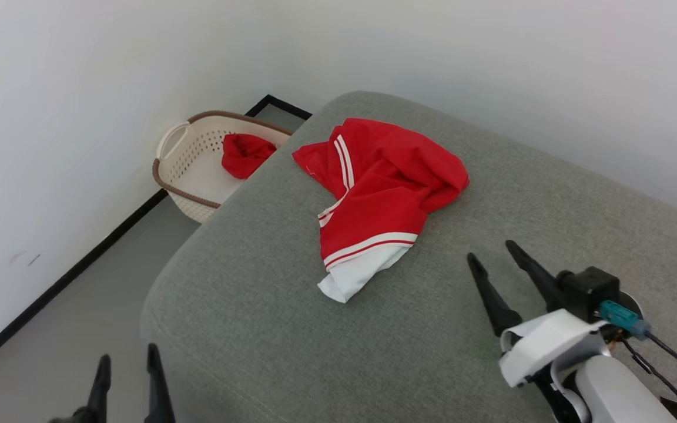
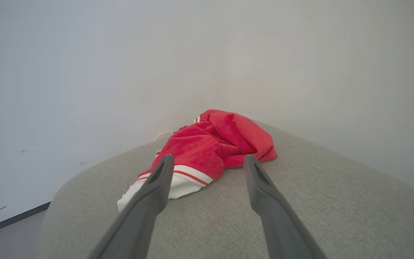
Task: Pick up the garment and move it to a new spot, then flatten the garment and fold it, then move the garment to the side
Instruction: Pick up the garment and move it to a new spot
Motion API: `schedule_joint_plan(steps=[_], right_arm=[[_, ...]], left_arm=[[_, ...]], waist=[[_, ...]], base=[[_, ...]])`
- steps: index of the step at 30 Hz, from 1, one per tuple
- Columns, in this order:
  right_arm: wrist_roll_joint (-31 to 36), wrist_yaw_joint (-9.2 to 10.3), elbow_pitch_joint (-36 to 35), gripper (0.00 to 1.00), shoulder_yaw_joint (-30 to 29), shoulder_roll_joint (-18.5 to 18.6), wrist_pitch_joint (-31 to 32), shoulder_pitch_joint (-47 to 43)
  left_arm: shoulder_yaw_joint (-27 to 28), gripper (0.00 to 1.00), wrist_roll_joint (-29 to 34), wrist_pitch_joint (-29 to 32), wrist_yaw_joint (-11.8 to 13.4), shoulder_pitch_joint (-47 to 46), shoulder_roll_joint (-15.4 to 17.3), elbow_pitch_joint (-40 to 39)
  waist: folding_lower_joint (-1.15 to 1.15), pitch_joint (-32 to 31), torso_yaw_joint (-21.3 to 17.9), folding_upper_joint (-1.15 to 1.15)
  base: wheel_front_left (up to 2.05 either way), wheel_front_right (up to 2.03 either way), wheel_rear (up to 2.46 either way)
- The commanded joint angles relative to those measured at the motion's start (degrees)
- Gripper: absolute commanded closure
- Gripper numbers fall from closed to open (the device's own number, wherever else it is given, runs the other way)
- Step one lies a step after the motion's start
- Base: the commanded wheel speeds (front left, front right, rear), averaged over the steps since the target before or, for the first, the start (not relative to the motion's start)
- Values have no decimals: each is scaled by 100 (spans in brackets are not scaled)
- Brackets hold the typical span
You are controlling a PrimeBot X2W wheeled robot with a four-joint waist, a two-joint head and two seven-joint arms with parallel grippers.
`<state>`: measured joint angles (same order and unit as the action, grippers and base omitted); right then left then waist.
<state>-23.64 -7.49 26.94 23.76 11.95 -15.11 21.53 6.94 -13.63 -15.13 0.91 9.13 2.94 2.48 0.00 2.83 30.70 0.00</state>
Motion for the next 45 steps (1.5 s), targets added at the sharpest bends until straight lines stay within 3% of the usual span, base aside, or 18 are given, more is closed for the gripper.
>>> schedule_joint_plan(steps=[1, 3, 8, 12, 18, 21, 27, 29, 32, 38, 45], right_arm=[[18, 0, -23, 0, -75, 30, -5, -123], [83, 0, -119, 0, -325, 22, -5, -336], [266, 0, -335, 0, -753, 16, -4, -789], [513, 0, -589, 0, -833, 47, -5, -928], [591, 0, -874, 0, -755, 101, -5, -614], [567, 0, -979, 0, -722, 72, -5, -468], [550, 0, -1118, 0, -524, 5, -5, -245], [537, 0, -1150, 0, -517, 18, -5, -209], [533, 0, -1238, 0, -505, 7, -5, -126], [534, 0, -1412, 0, -464, 10, -5, 20], [584, 0, -1596, 0, -419, 15, -5, 179]], left_arm=[[-16, 0, 15, -3, -66, -101, -2, 14], [-137, 0, 213, -3, -310, -312, 54, 194], [-491, 0, 444, -3, -616, -918, 317, 658], [-647, 0, 444, -3, -756, -1728, 589, 958], [-744, 0, 375, 13, -820, -3104, 1223, 1610], [-792, 0, 28, 132, -842, -3835, 1432, 2068], [-1191, 0, -611, 562, -841, -5102, 2124, 3160], [-1340, 0, -886, 715, -841, -5446, 2222, 3529], [-1554, 0, -1404, 1151, -840, -5821, 2417, 4059], [-2340, 0, -2488, 2785, -841, -6238, 2716, 4611], [-2986, 0, -3180, 4473, -842, -6398, 3059, 5031]], waist=[[0, -37, -33, 0], [0, -126, -117, 0], [0, -238, -274, 0], [0, -1, -894, 0], [0, 655, -1951, 0], [0, 955, -2378, 0], [0, 1383, -3069, 0], [0, 1477, -3214, 0], [0, 1596, -3413, 0], [0, 1865, -3662, 0], [0, 2205, -3784, 0]], base=[[0, 0, 0], [0, 0, 0], [0, 0, 0], [0, 0, 0], [0, 0, 0], [0, 0, 0], [0, 0, 0], [0, 0, 0], [0, 0, 0], [0, 0, 0], [0, 0, 0]])
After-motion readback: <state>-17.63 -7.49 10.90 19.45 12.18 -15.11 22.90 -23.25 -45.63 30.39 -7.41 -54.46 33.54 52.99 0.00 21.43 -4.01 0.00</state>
